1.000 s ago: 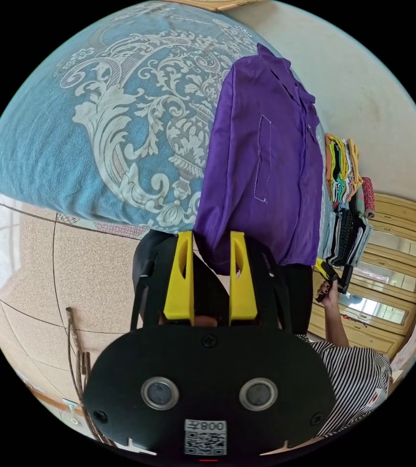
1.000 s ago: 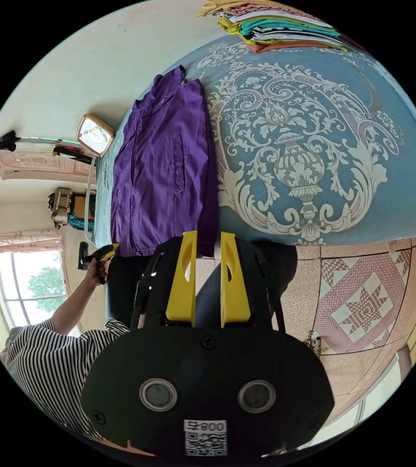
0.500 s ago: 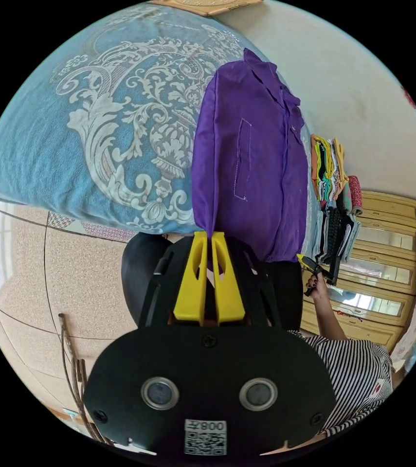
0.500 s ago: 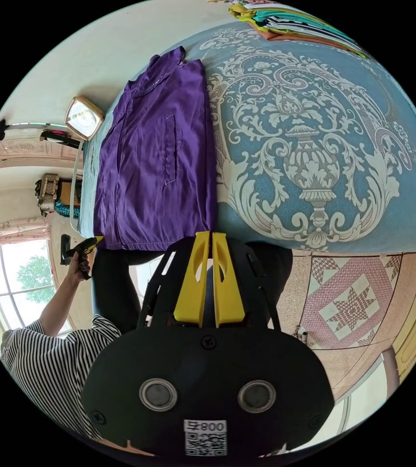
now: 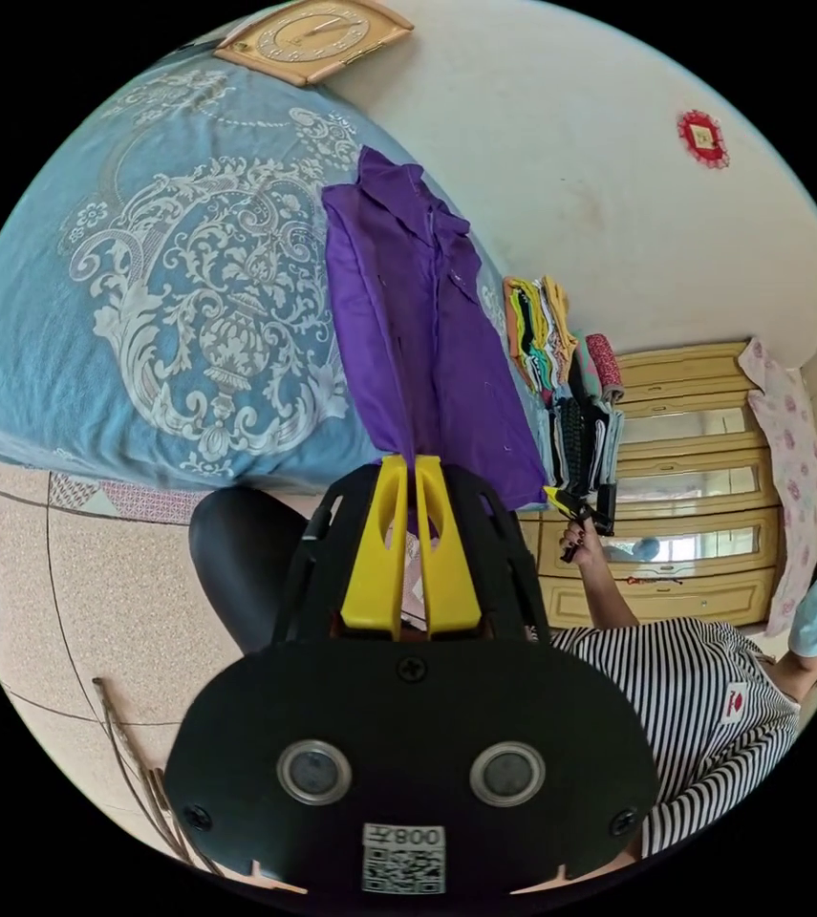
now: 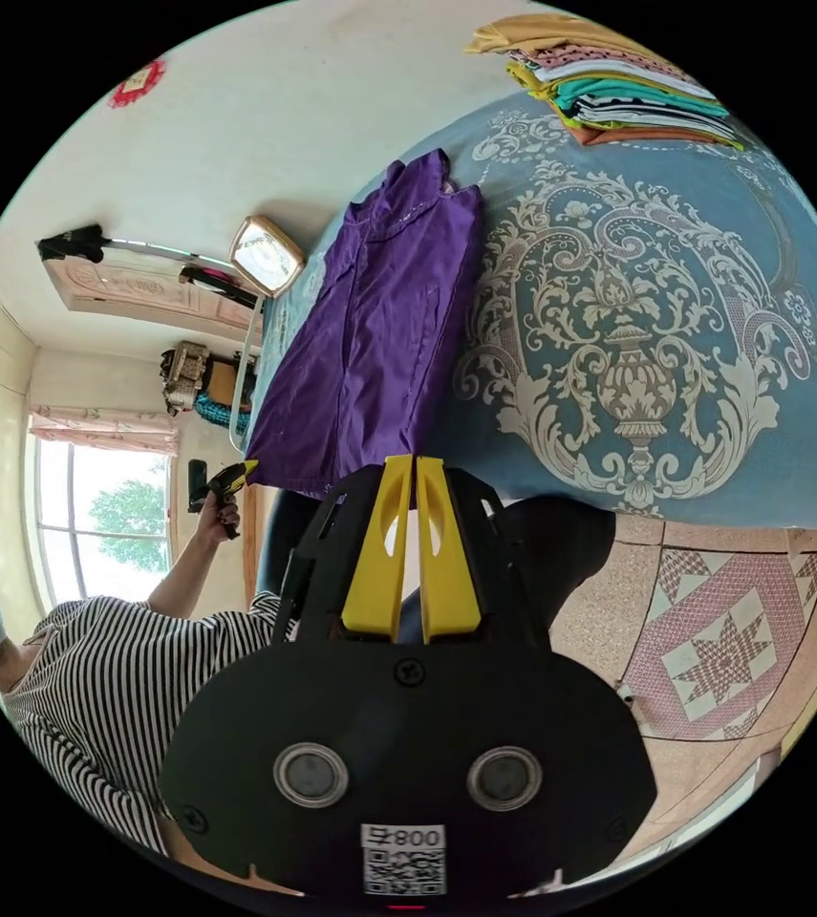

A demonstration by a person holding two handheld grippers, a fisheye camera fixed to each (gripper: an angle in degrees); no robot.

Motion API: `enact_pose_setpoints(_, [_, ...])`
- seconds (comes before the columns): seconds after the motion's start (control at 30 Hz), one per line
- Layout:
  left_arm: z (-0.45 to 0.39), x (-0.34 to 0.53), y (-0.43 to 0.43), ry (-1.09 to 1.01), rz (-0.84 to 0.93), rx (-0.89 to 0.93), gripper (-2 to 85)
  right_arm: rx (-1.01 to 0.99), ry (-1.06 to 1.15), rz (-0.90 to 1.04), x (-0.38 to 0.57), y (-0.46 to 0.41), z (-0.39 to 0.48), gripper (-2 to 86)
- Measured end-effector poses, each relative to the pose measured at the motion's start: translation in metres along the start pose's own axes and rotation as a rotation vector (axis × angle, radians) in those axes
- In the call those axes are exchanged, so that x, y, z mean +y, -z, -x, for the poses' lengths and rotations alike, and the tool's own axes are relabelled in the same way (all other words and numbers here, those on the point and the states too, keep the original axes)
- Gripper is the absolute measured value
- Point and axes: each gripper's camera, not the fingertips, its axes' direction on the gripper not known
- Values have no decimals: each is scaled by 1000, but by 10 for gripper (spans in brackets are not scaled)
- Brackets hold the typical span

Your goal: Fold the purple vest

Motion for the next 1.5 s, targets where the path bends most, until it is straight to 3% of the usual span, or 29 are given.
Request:
enact_pose_setpoints(0.87, [-20,95,60,-68,-37,204,13,-120,152,-62,113,86,36,2])
enact_pose_setpoints(1.2, [-13,83,69,-85,-75,237,13,-140,187,-84,126,97,43,2])
enact_pose_setpoints(1.5, [-6,12,57,-90,-110,299,14,-164,183,-107,69,103,40,2])
